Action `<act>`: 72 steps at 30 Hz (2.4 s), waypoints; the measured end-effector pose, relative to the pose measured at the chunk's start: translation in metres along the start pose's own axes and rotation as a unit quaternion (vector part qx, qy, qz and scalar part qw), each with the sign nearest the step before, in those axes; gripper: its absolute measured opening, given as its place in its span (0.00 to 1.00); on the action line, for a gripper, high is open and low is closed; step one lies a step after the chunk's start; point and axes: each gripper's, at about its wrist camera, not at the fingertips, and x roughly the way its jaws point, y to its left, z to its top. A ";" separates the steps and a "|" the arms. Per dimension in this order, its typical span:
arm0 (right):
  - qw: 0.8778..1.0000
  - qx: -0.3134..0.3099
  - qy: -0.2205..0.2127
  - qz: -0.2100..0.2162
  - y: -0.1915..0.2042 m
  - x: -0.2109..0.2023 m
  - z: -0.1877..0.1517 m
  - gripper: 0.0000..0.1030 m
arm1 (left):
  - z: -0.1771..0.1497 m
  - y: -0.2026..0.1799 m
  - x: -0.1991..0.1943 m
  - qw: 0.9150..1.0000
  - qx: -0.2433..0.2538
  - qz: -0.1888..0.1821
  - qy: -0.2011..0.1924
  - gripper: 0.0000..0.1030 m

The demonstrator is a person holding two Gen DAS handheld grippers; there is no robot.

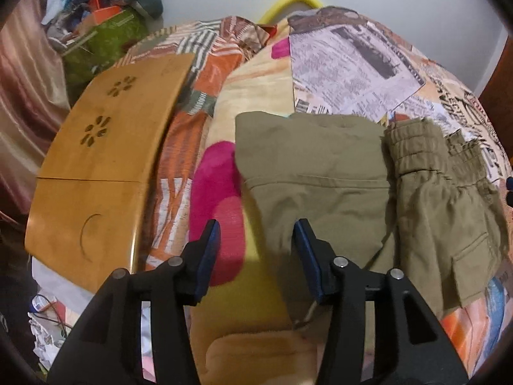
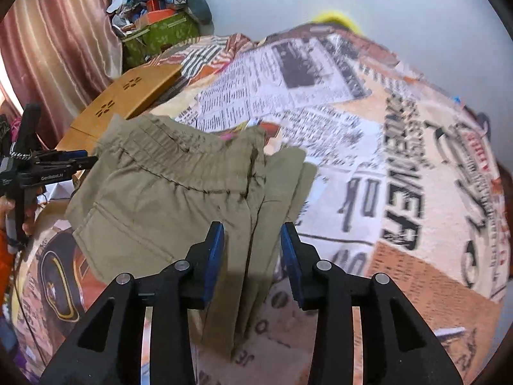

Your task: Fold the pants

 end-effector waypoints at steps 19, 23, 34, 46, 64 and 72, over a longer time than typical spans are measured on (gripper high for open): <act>0.970 0.002 -0.243 -0.004 0.053 -0.244 -0.017 0.40 | -0.060 -0.099 -0.321 0.961 0.046 -0.064 -0.266 0.47; 0.958 -0.003 -0.287 0.013 0.076 -0.293 -0.041 0.40 | -0.099 -0.120 -0.386 0.941 0.059 -0.074 -0.324 0.47; 0.935 -0.013 -0.353 0.025 0.127 -0.361 -0.115 0.53 | -0.221 -0.144 -0.490 0.899 0.030 -0.059 -0.433 0.67; 0.914 0.008 -0.405 -0.029 0.152 -0.383 -0.161 0.94 | -0.283 -0.141 -0.517 0.894 0.002 -0.062 -0.444 1.00; 0.918 0.039 -0.394 -0.031 0.147 -0.380 -0.186 1.00 | -0.293 -0.150 -0.498 0.900 0.005 -0.043 -0.434 1.00; 0.918 0.034 -0.393 -0.031 0.150 -0.380 -0.188 1.00 | -0.291 -0.149 -0.496 0.901 0.001 -0.049 -0.431 1.00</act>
